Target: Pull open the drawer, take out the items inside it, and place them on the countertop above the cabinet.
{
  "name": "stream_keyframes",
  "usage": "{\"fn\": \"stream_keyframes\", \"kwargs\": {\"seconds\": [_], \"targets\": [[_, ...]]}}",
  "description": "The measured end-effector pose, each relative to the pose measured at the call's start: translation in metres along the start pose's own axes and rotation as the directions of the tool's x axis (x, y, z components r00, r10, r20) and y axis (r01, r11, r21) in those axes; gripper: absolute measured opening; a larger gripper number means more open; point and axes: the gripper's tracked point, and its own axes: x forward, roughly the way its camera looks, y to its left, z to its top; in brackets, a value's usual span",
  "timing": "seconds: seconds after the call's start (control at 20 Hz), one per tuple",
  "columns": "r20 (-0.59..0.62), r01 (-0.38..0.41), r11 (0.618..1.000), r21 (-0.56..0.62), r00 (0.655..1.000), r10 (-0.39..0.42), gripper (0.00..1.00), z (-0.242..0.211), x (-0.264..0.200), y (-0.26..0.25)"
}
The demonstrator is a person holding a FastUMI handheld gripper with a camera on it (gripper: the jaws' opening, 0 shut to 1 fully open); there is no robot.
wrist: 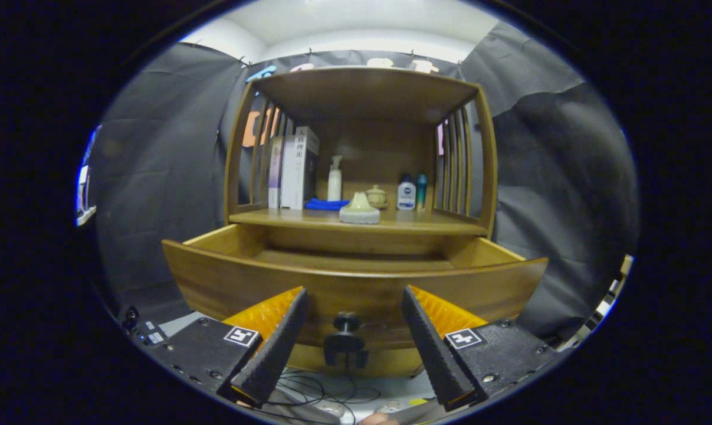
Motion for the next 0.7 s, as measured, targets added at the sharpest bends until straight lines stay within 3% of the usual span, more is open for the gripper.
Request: {"fn": "stream_keyframes", "kwargs": {"seconds": [0.3, 0.7], "targets": [[-0.016, 0.021, 0.998, 0.067, 1.0, -0.02, 1.0, -0.013, 0.019, -0.001], [-0.004, 0.022, 0.998, 0.062, 1.0, -0.021, 0.99, -0.013, 0.019, -0.003]]}}
